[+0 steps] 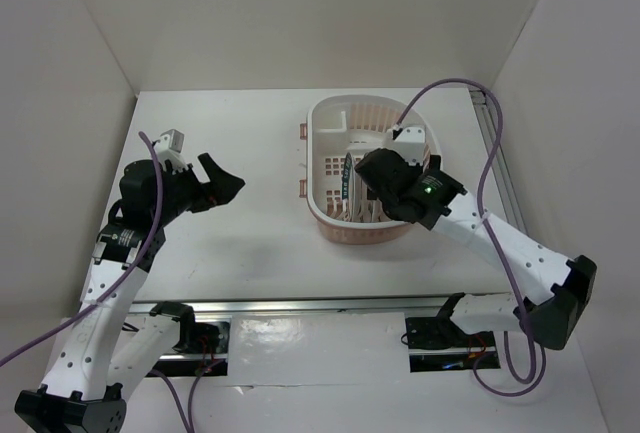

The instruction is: Load the plates into the dish rack

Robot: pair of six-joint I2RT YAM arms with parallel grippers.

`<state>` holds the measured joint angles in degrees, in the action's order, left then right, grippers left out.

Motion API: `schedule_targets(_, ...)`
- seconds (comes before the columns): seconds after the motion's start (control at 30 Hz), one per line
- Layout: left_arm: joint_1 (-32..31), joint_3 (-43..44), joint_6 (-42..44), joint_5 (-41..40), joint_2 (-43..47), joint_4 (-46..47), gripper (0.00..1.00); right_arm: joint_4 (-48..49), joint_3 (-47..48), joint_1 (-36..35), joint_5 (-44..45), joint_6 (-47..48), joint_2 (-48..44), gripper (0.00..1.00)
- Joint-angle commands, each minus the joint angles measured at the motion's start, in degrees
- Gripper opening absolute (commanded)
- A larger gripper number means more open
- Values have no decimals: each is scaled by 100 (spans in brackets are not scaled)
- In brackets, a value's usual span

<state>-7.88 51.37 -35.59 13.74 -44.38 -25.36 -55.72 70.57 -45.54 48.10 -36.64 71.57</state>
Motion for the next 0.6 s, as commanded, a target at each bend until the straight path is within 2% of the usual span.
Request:
schedule_targets(0.0, -12, 56, 184, -28, 35, 111, 100, -456, 685, -253, 297, -168, -319, 100)
schedule_targets(0.17, -12, 215, 368, -527, 96, -476, 100, -510, 845, -727, -45, 183, -765, 100)
schedule_targets(0.3, -12, 267, 597, -898, 246, -846, 100, -580, 739, -799, -160, 289, -1223, 100)
schedule_targets(0.43, -12, 382, 764, -1451, 570, -1225, 100, -948, 687, -799, -160, 342, -1899, 100)
schedule_targets(0.57, -12, 434, 695, -1506, 860, -1461, 100, -1545, 687, -799, -274, 237, -2278, 100)
